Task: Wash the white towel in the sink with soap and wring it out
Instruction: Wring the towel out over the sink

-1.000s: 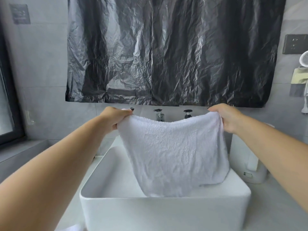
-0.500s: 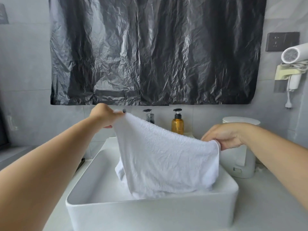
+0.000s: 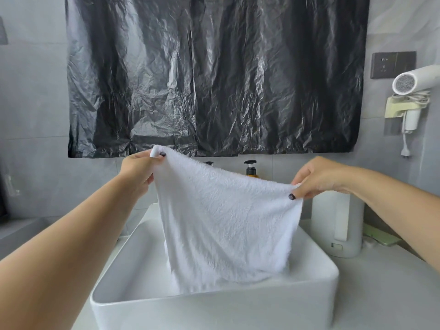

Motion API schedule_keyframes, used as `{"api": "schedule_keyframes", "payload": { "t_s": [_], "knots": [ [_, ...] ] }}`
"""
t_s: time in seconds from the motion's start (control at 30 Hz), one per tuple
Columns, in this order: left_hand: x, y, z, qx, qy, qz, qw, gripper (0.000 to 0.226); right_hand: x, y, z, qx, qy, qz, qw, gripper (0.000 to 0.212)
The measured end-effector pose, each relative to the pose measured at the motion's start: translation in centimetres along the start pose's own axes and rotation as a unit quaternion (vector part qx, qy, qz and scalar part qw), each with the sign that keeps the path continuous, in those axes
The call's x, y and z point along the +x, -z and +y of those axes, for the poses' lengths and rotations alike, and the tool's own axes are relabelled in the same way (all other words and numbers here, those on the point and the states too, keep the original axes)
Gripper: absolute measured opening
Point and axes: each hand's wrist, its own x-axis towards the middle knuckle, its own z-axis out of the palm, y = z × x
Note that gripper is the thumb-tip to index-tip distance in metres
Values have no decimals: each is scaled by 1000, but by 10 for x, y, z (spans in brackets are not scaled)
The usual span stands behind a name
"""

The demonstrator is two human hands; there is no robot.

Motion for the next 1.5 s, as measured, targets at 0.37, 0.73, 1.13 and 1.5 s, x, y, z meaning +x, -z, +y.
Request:
{"api": "schedule_keyframes", "payload": {
  "t_s": [0.37, 0.73, 1.13, 1.5],
  "knots": [
    [-1, 1, 2, -40, -12, 53, 998, 9, 24, -13, -47, -75, 57, 262, 960, 37],
    [-39, -57, 4, 89, -87, -205, 971, 75, 28, -63, -157, 218, 22, 172, 960, 8],
    [-41, -48, -1, 35, -127, -152, 980, 46, 27, -80, -122, 113, 213, 122, 963, 31],
    [-27, -39, 1, -66, -82, -151, 983, 48, 38, -86, -93, 2, 152, 55, 987, 27]
  ]
}}
